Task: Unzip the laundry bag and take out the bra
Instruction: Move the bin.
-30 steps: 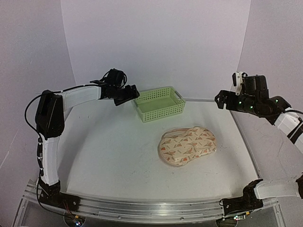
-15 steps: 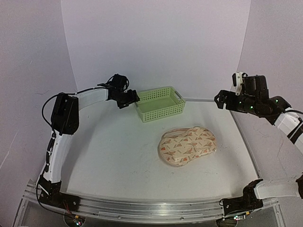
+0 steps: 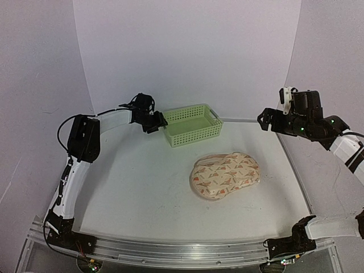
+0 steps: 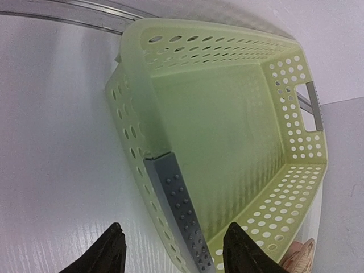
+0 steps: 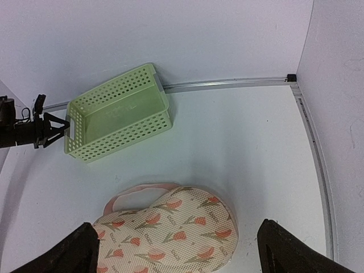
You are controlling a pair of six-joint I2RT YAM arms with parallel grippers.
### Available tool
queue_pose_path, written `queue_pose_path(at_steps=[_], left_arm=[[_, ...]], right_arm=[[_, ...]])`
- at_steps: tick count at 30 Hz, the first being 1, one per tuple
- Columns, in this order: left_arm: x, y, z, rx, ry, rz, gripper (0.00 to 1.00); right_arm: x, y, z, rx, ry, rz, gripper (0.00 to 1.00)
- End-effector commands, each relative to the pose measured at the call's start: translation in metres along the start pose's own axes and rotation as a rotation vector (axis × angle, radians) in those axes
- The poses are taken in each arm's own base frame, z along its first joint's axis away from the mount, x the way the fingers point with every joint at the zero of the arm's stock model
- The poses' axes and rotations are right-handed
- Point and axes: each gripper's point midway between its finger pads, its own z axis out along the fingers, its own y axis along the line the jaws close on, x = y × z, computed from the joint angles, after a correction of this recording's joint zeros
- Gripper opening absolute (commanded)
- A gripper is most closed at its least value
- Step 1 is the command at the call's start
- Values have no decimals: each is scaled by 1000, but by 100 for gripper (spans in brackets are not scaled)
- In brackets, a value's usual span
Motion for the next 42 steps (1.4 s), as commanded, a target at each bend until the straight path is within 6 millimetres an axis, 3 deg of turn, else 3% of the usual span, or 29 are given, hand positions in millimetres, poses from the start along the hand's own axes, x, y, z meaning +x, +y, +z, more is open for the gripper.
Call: queue_pose_path(at_steps=[1,13,22,30,42], left_arm=[[-16,-16,-8,59,-23,2,55],[-16,-7,-14,58,-10,-11,31],[-12,-5,-32,46,-3,-4,16],[-1,1,-61,9,2,1,4],[22,17,-122,-86,-31,-13,0]], right_arm=[[-8,6,-2,-21,-28,11,98],[-8,6,-1,-18,-25,10,98],[-9,8,-1,-27,-26,15,98],[-8,10,3,-37,-13,26,98],[7,16,11,-73,37,33,98]])
